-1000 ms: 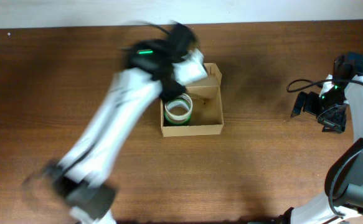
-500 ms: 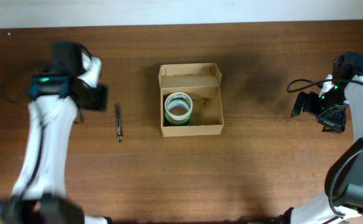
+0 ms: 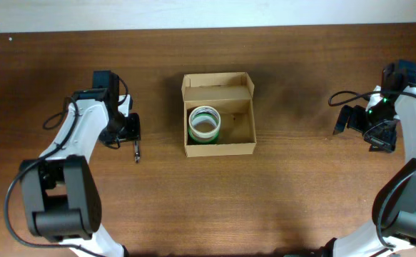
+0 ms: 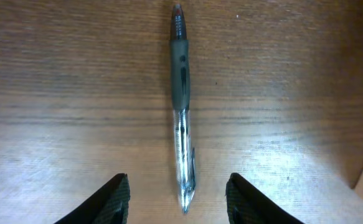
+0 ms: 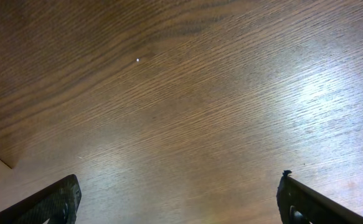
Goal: Pack container
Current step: 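Withdraw the left gripper and grasp the grey pen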
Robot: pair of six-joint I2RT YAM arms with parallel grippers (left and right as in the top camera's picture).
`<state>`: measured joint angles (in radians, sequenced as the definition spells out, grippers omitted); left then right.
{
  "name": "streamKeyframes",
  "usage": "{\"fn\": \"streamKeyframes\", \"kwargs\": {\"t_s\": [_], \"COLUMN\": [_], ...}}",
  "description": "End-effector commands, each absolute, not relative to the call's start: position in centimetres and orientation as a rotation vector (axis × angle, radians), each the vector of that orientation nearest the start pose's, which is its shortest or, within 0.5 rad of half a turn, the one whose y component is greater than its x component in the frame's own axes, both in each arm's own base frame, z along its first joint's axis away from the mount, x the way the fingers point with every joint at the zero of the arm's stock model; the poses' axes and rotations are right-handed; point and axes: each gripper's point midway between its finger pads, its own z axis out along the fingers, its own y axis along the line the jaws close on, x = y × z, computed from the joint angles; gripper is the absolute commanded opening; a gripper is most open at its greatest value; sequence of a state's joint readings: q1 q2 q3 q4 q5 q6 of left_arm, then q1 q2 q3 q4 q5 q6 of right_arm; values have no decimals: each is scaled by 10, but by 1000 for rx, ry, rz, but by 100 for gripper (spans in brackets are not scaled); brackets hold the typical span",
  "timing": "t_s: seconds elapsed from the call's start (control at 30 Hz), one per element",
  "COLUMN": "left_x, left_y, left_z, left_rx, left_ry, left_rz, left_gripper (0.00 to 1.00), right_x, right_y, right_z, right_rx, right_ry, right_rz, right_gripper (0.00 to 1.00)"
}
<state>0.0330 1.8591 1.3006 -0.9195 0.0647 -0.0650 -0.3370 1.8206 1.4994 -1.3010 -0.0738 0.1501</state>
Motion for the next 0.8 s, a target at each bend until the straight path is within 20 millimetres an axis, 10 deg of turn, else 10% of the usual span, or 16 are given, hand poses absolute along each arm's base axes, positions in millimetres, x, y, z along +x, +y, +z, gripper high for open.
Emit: {"fn": "streamKeyframes", "kwargs": {"t_s": [0.0,0.57,0.77], "left_x": [358,362,361], "left_y": [-6,-7,-6], "left_z": [28,-10,-13], "left_rx": [-166,-159,-161], "left_ry": [3071,3117,3125], "left_rz": [-131,-130,-130], "left_gripper": [49,48,2], "right_x": [309,309,309], "right_y": [-95,-95,-95], "right_z": [102,102,102], "right_rx": [782,782,782], "right_ry": [3092,3092,3092], "right_rz": [140,140,140], "right_gripper": [99,99,99]}}
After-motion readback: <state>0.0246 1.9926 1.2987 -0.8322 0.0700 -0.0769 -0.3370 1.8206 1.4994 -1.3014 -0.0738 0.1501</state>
